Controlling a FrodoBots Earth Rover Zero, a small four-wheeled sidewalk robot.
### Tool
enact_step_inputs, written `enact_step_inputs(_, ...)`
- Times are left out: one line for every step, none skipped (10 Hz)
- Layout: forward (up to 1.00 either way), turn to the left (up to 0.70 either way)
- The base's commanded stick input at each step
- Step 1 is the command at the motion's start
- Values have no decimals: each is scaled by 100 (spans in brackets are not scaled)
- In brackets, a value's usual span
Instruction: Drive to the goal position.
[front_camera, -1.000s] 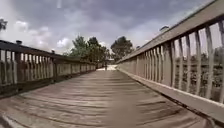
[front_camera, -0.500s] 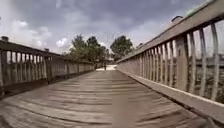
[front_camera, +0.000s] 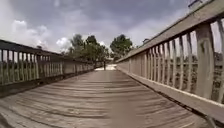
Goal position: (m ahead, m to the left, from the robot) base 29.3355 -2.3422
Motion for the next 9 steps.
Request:
enact_step_inputs(70,0)
enact_step_inputs(70,0)
enact_step_inputs(70,0)
enact_step_inputs(70,0)
enact_step_inputs(70,0)
enact_step_inputs(70,0)
enact_step_inputs(70,0)
enact_step_inputs(70,0)
enact_step_inputs(70,0)
